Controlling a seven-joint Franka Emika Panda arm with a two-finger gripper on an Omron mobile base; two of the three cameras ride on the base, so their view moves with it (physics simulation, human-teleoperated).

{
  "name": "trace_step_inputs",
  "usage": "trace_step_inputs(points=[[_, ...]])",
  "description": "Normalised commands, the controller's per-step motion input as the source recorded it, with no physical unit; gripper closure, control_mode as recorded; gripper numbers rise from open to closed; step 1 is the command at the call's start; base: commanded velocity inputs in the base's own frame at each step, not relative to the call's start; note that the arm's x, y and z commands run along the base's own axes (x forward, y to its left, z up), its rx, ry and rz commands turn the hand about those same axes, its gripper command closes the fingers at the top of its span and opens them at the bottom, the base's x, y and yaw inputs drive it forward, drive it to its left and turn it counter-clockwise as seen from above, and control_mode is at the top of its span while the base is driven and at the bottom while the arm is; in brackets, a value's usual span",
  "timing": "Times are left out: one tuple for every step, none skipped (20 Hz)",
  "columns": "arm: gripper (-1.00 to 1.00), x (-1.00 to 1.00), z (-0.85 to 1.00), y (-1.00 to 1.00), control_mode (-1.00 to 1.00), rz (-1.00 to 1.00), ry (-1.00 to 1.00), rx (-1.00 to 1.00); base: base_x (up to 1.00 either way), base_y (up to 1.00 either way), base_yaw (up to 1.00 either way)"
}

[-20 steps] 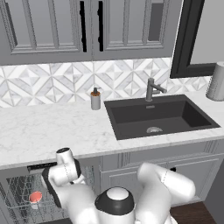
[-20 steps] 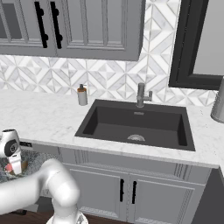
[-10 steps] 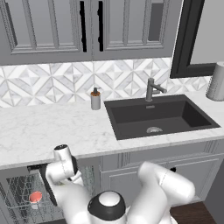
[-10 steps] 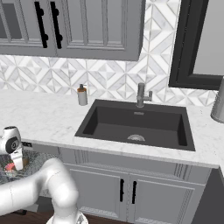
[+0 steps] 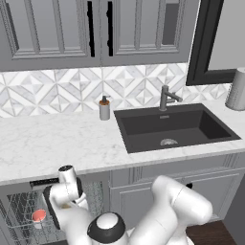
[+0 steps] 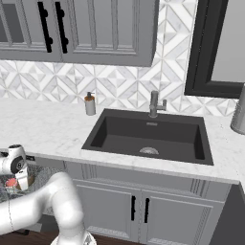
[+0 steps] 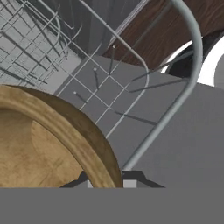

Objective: Pick up the cup and bowl from the counter, place them in the dishwasher, and close the dishwasher door.

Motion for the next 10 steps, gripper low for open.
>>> trace_step_inputs(points=[[1.00, 0.20, -0.64, 0.28, -1.00, 0.00, 0.00, 0.00, 0.00, 0.00, 0.00], [1.00, 0.20, -0.53, 0.28, -1.00, 0.00, 0.00, 0.00, 0.00, 0.00, 0.00], [1.00, 0.15, -0.47, 0.26, -1.00, 0.00, 0.00, 0.00, 0.00, 0.00, 0.00], [1.00, 0.11, -0.40, 0.24, -1.00, 0.00, 0.00, 0.00, 0.00, 0.00, 0.00], [1.00, 0.02, -0.27, 0.19, -1.00, 0.00, 0.00, 0.00, 0.00, 0.00, 0.00], [1.00, 0.00, -0.24, 0.21, -1.00, 0.00, 0.00, 0.00, 0.00, 0.00, 0.00], [1.00, 0.01, -0.26, 0.18, -1.00, 0.00, 0.00, 0.00, 0.00, 0.00, 0.00], [1.00, 0.06, -0.31, 0.14, -1.00, 0.00, 0.00, 0.00, 0.00, 0.00, 0.00], [1.00, 0.09, -0.39, 0.08, -1.00, 0.00, 0.00, -0.01, 0.00, 0.00, 0.00], [1.00, 0.07, -0.47, 0.04, -1.00, 0.00, 0.01, -0.01, 0.00, 0.00, 0.00]])
